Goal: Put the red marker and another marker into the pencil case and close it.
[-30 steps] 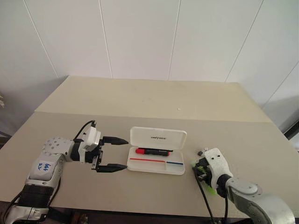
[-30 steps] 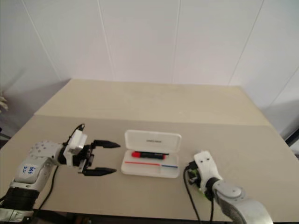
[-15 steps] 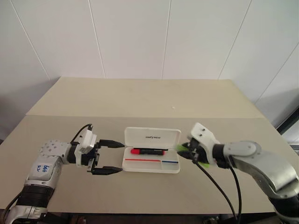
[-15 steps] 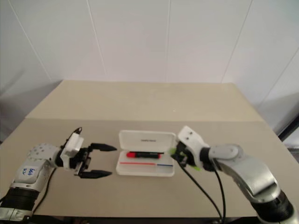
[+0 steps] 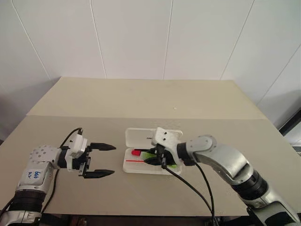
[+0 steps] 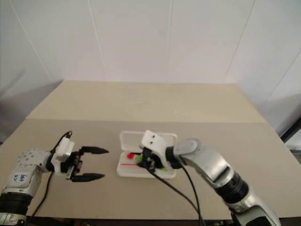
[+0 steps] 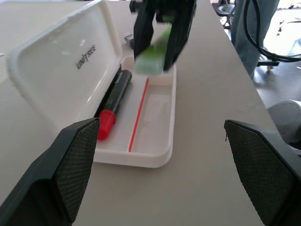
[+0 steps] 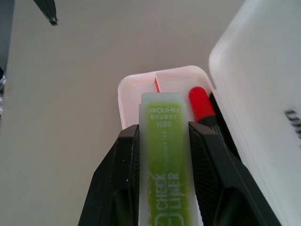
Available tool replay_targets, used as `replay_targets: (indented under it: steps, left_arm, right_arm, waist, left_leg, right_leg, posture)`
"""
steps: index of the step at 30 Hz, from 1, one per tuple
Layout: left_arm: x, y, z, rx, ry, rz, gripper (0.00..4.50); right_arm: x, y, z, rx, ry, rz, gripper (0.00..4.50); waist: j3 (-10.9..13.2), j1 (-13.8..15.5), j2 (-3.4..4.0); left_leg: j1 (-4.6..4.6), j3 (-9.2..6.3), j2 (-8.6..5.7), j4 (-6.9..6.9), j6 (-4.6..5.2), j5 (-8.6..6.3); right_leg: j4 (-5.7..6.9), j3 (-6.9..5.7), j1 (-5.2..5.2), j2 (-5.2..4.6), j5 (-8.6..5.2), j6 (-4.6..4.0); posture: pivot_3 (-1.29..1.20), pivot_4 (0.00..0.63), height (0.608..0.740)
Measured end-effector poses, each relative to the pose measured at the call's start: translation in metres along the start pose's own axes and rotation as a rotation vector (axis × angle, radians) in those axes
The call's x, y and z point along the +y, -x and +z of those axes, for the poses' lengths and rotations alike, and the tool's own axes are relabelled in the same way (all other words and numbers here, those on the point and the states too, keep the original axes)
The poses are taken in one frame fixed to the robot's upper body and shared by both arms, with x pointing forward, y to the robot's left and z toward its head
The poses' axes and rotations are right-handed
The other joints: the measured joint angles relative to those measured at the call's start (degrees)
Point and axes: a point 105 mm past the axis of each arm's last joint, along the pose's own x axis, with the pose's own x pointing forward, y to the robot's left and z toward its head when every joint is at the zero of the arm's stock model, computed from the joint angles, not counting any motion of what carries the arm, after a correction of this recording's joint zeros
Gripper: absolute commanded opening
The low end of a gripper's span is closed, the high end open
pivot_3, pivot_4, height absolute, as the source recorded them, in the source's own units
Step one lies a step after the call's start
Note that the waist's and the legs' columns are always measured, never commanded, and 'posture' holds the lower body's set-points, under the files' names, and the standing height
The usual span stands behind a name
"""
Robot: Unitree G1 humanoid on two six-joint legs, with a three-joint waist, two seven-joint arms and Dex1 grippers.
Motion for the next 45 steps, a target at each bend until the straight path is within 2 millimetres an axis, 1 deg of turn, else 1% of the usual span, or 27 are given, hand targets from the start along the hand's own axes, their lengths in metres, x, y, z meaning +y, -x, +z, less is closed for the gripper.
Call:
replay_targets:
  steps: [4,7,10,13,16,26,31,33,34,38,39,42,45]
  left_arm:
    - [-0.001,0.007,-0.001,0.014,0.005,0.018,4.5]
    - [-0.002,0.011,-0.003,0.018,0.01,0.036,4.5]
    - [-0.002,0.012,-0.003,0.019,0.012,0.044,4.5]
    - [-0.002,0.014,-0.003,0.023,0.012,0.051,4.5]
    - [-0.002,0.015,-0.003,0.033,0.007,0.054,4.5]
    - [-0.004,0.016,-0.004,0.036,0.017,0.065,4.5]
    - [-0.003,0.016,-0.004,0.035,0.016,0.071,4.5]
    - [-0.003,0.015,-0.003,0.036,0.013,0.073,4.5]
    - [-0.003,0.015,-0.003,0.035,0.01,0.073,4.5]
    - [-0.004,0.014,-0.001,0.036,0.004,0.071,4.5]
    - [-0.004,0.014,-0.002,0.036,0.004,0.072,4.5]
    - [-0.003,0.014,-0.001,0.036,0.006,0.075,4.5]
    - [-0.003,0.014,-0.001,0.036,0.008,0.079,4.5]
  right_arm:
    - [-0.004,-0.01,-0.002,0.009,0.024,0.011,1.86]
    - [-0.006,-0.018,0.003,-0.002,0.056,0.021,1.86]
    - [-0.005,-0.028,0.006,-0.012,0.064,0.036,1.86]
    - [0.0,-0.035,0.007,-0.013,0.08,0.073,1.86]
    - [0.005,-0.038,0.008,-0.014,0.091,0.103,1.86]
    - [0.005,-0.048,0.005,-0.011,0.102,0.125,1.86]
    - [0.004,-0.05,0.002,-0.002,0.107,0.131,1.86]
    - [0.004,-0.051,0.001,0.004,0.108,0.133,2.59]
    - [0.004,-0.05,0.001,0.008,0.11,0.132,2.84]
    - [0.004,-0.05,0.0,0.012,0.109,0.138,4.26]
    - [0.004,-0.05,0.0,0.013,0.108,0.139,4.49]
    - [0.005,-0.05,0.0,0.019,0.101,0.14,4.49]
    - [0.007,-0.048,0.005,0.01,0.109,0.139,4.49]
  waist:
    - [0.01,-0.05,0.01]
    - [0.0,-0.18,0.01]
    - [0.01,-0.2,0.01]
    - [0.01,-0.2,0.01]
    - [0.01,-0.2,0.01]
    - [0.01,-0.59,0.01]
    - [0.01,-1.12,0.01]
    - [0.01,-1.26,0.01]
    - [0.01,-1.27,0.01]
    - [0.01,-1.27,0.01]
    - [0.01,-1.27,0.01]
    - [0.01,-1.26,0.01]
    - [0.01,-1.27,0.01]
  left_leg:
    - [-0.01,0.0,0.0,0.0,0.0,0.0]
    - [-0.01,0.0,0.01,0.0,0.0,0.0]
    - [0.0,0.0,0.0,0.0,0.0,0.0]
    - [-0.01,0.0,0.0,0.0,0.0,0.0]
    - [-0.01,0.0,0.0,0.0,-0.01,0.0]
    - [0.0,0.0,0.0,0.0,-0.04,0.02]
    - [0.01,-0.01,0.0,0.0,-0.11,0.06]
    - [0.01,-0.01,0.0,0.0,-0.12,0.07]
    - [0.01,-0.01,0.0,0.0,-0.12,0.07]
    - [0.01,-0.01,0.0,0.0,-0.13,0.07]
    - [0.01,-0.01,0.0,0.0,-0.13,0.08]
    - [0.01,-0.01,0.0,0.0,-0.14,0.08]
    - [0.01,-0.02,0.01,0.0,-0.14,0.08]
  right_leg:
    - [-0.01,0.0,-0.02,0.0,0.0,0.0]
    - [0.0,0.0,-0.02,0.0,0.0,0.0]
    - [0.05,0.0,-0.03,0.0,0.0,0.0]
    - [0.05,0.0,-0.04,0.0,0.0,0.0]
    - [0.05,0.0,-0.05,0.0,0.0,0.0]
    - [0.31,0.01,-0.15,0.01,-0.03,-0.06]
    - [0.4,0.01,-0.18,0.01,-0.04,-0.08]
    - [0.43,0.01,-0.2,0.02,-0.04,-0.08]
    - [0.44,0.01,-0.21,0.03,-0.05,-0.08]
    - [0.46,0.02,-0.22,0.02,-0.05,-0.09]
    - [0.46,0.02,-0.22,0.02,-0.05,-0.09]
    - [0.47,0.02,-0.22,0.02,-0.05,-0.09]
    - [0.47,0.02,-0.23,0.02,-0.05,-0.1]
  posture:
    - [0.0,0.15,0.74]
    - [0.0,0.15,0.74]
    - [0.0,0.15,0.74]
    - [0.0,0.15,0.74]
    - [0.0,0.15,0.74]
    - [0.0,0.15,0.74]
    - [0.0,0.15,0.74]
    - [0.0,0.15,0.74]
    - [0.0,0.15,0.74]
    - [0.0,0.15,0.74]
    - [0.0,0.15,0.74]
    - [0.0,0.15,0.74]
    - [0.0,0.15,0.74]
